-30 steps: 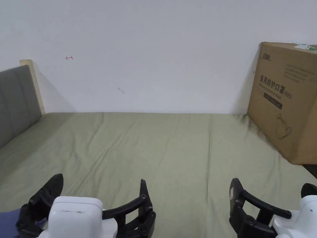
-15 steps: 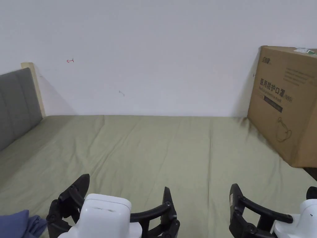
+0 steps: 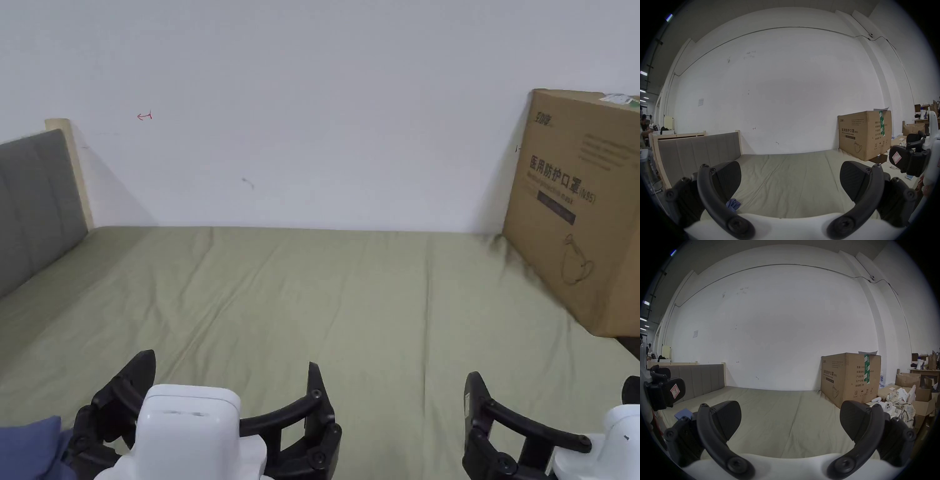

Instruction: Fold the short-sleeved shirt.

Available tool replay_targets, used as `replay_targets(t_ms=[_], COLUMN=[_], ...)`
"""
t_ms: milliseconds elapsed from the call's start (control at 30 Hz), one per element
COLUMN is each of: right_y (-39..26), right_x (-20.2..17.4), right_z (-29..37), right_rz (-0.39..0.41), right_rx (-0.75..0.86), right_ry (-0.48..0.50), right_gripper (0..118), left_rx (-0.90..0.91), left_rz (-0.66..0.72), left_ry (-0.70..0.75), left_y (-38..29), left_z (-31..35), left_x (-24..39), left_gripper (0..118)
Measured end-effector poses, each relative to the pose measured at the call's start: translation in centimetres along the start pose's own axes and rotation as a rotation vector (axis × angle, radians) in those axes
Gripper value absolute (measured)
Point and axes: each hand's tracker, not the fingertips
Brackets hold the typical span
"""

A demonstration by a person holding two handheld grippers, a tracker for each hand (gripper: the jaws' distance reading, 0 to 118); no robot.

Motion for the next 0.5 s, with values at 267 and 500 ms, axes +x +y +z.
replay_targets(t_ms=[267, 500], right_y=[0.12, 0.23], right_x=[-0.30, -0.52], right_z=[-0.02, -0.20], right_rz=[0.000, 0.012], right_rx=[-0.001, -0.008], right_ry=[0.008, 0.007], right_gripper=[118, 118], left_rx=[-0.016, -0.018], left_rz=[-0.003, 0.003], left_ry=[-0.014, -0.016], left_y=[0.14, 0.50], left_z=[-0.31, -0.53], left_x=[-0.27, -0.64], left_gripper=[118, 118])
